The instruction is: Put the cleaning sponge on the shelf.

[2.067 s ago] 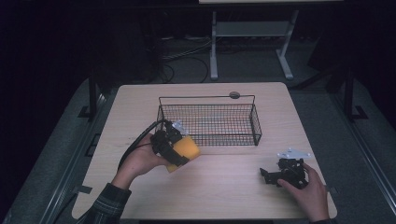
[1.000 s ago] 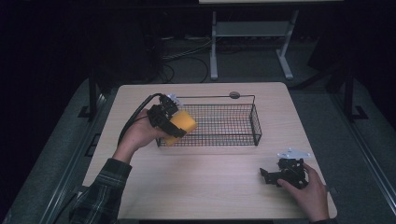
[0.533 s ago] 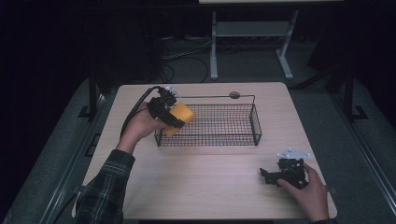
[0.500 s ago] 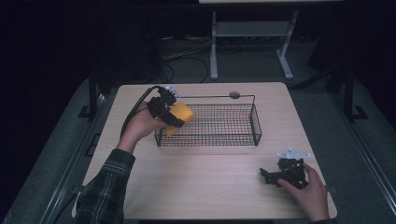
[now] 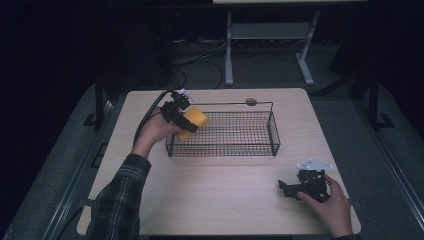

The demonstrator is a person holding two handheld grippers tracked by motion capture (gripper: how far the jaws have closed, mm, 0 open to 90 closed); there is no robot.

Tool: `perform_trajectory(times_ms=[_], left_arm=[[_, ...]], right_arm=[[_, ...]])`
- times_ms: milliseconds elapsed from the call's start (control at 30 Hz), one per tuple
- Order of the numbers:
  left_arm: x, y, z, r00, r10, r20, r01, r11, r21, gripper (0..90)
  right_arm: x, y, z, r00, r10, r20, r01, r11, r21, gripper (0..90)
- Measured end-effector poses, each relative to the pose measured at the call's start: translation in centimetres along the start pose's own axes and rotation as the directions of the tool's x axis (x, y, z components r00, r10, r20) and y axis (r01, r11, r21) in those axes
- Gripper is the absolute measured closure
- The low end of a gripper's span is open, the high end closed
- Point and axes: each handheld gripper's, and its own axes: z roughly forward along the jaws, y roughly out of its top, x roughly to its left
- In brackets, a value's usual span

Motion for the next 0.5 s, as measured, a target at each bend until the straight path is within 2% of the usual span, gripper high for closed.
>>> perform_trajectory(times_ms=[367,500], left_arm=[[0.8,-0.1,2.3,0.9997,-0.024,0.002,0.024,0.9996,0.012,24.8],[0.9,-0.3,3.2,0.999,-0.045,0.002,0.045,0.9988,0.02,24.8]], right_arm=[[0.0,0.0,0.0,1.0,-0.001,0.0,0.001,1.0,-0.001,0.0],[0.0,0.0,0.0,1.0,-0.001,0.0,0.001,1.0,0.0,0.0]])
